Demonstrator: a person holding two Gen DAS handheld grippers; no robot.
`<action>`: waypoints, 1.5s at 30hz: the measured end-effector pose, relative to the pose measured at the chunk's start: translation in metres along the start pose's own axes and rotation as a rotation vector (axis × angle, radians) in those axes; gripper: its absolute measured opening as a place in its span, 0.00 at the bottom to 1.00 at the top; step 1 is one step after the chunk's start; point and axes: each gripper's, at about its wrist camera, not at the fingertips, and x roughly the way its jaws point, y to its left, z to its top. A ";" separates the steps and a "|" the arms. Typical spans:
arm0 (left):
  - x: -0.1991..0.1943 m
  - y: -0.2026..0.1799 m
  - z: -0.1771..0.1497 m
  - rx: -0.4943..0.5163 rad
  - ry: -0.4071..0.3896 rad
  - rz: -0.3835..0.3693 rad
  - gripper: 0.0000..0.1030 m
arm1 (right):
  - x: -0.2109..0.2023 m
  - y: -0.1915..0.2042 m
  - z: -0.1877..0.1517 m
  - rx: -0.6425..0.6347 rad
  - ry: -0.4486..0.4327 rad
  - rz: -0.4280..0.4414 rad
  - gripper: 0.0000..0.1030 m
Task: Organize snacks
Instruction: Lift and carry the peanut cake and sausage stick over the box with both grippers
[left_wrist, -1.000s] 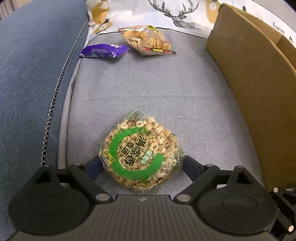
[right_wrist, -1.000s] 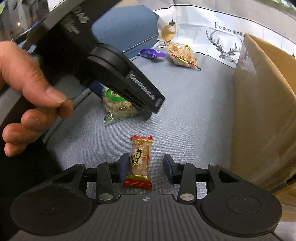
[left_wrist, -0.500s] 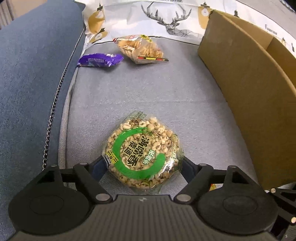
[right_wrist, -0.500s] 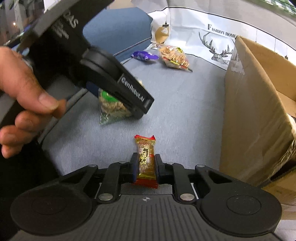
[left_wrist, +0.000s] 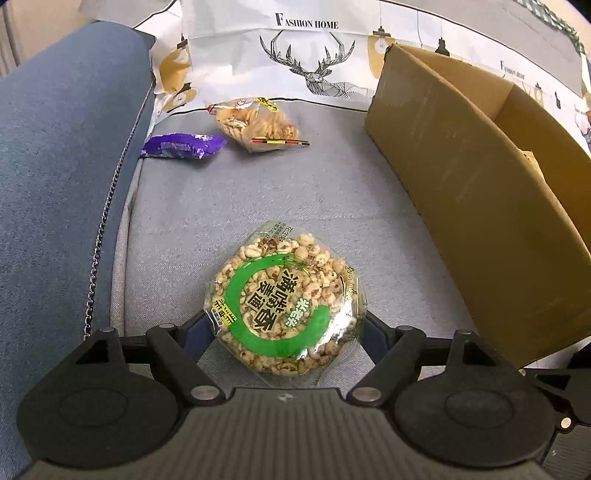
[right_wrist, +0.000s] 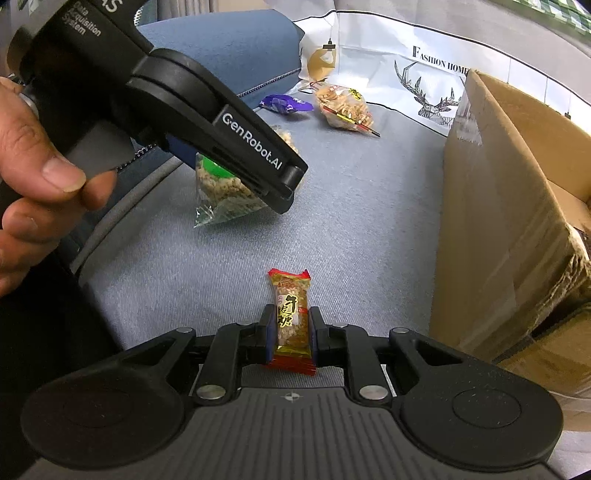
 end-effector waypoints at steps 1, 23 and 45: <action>0.000 0.000 0.000 0.001 -0.002 -0.001 0.83 | 0.000 0.000 0.001 -0.001 0.000 0.000 0.18; -0.050 -0.012 -0.018 -0.016 -0.162 -0.080 0.83 | -0.078 -0.011 0.009 -0.014 -0.245 -0.017 0.18; -0.090 -0.063 -0.048 -0.021 -0.378 -0.081 0.82 | -0.178 -0.177 -0.006 0.229 -0.707 -0.224 0.17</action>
